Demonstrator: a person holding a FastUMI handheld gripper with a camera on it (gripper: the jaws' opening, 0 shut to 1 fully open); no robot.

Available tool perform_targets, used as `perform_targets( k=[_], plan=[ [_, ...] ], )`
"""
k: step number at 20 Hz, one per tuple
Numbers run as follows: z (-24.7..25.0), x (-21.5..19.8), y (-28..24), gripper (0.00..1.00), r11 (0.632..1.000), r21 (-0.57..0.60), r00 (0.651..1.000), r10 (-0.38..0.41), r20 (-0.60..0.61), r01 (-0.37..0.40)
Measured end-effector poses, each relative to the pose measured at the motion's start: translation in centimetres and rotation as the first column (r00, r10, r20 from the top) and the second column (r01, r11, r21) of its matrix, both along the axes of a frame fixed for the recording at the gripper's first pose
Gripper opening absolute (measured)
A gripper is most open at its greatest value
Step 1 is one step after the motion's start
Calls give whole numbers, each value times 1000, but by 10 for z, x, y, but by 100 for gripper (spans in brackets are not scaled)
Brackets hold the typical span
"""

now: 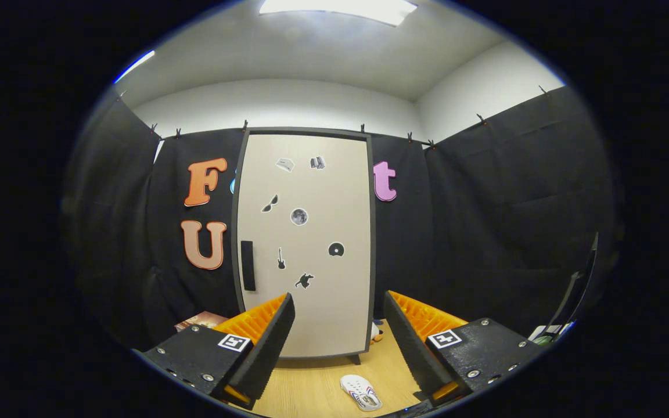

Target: Open the shoe cabinet door, grab the shoes and put them into the shoe cabinet, then close the shoe cabinet door.

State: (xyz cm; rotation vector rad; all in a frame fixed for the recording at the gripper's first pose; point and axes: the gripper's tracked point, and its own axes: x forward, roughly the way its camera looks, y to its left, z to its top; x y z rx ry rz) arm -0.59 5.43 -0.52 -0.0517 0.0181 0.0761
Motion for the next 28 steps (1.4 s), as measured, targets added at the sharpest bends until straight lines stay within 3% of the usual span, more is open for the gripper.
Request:
perform_targets(
  k=[16,24,28],
  plan=[
    [-27,116,164,96,981,-27,980,191,-60,-193],
    [-56,194,218,95,980,-8,970,195,-144,-198],
    [-66,226,225,81,985,-44,976,161,-150,-169]
  ],
)
